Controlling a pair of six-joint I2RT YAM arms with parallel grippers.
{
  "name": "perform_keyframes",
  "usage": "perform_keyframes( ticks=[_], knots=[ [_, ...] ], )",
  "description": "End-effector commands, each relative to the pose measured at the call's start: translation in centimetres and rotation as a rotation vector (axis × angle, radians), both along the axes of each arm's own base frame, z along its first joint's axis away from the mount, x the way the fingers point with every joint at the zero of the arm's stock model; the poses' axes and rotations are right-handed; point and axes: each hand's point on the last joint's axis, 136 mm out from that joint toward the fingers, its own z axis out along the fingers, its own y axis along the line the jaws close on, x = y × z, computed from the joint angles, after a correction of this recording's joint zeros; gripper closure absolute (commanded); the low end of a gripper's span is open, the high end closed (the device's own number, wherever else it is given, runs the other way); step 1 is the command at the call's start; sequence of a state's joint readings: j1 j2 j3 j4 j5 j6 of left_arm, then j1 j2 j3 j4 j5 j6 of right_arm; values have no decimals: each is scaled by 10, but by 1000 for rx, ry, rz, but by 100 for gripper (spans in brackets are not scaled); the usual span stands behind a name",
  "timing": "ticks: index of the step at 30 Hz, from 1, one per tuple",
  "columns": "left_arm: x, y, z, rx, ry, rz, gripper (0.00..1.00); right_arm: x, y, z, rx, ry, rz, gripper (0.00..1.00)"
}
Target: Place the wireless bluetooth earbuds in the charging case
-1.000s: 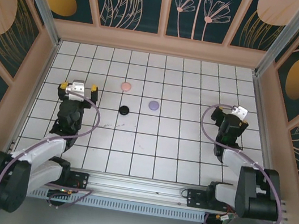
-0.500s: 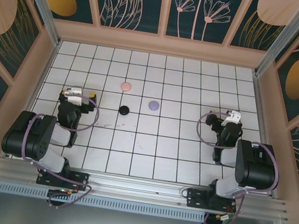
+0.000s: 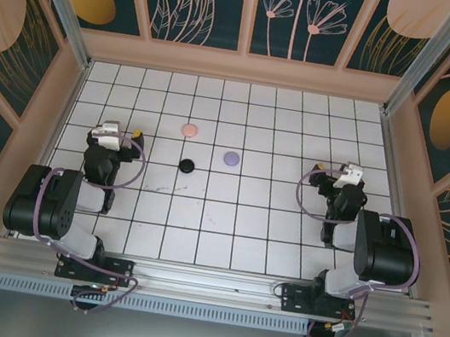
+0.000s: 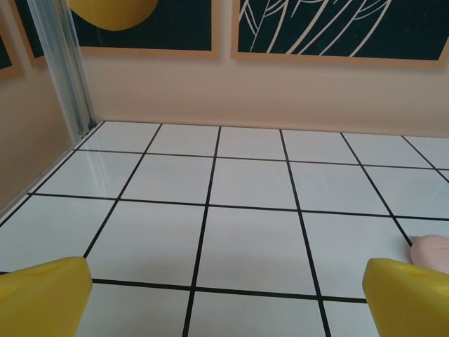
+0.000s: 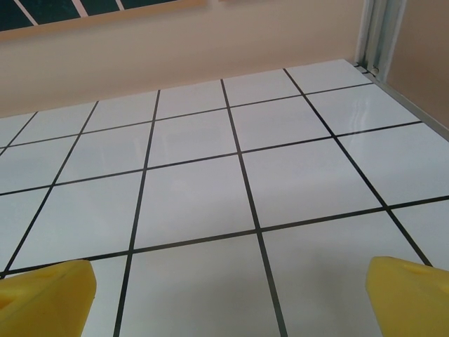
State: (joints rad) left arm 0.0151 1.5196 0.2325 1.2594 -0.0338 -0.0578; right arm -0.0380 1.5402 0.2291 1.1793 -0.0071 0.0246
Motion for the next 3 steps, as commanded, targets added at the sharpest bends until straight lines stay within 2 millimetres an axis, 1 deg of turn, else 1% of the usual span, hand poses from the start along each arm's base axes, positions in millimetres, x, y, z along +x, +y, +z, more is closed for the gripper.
perform_keyframes(
  ticks=[1,3],
  knots=[
    [3,0,4,-16,-15,-6,1,7,4,17,-5,-61,31,1],
    [2,3,4,-19,-16,15,1,6,4,17,-9,-65,31,1]
  ],
)
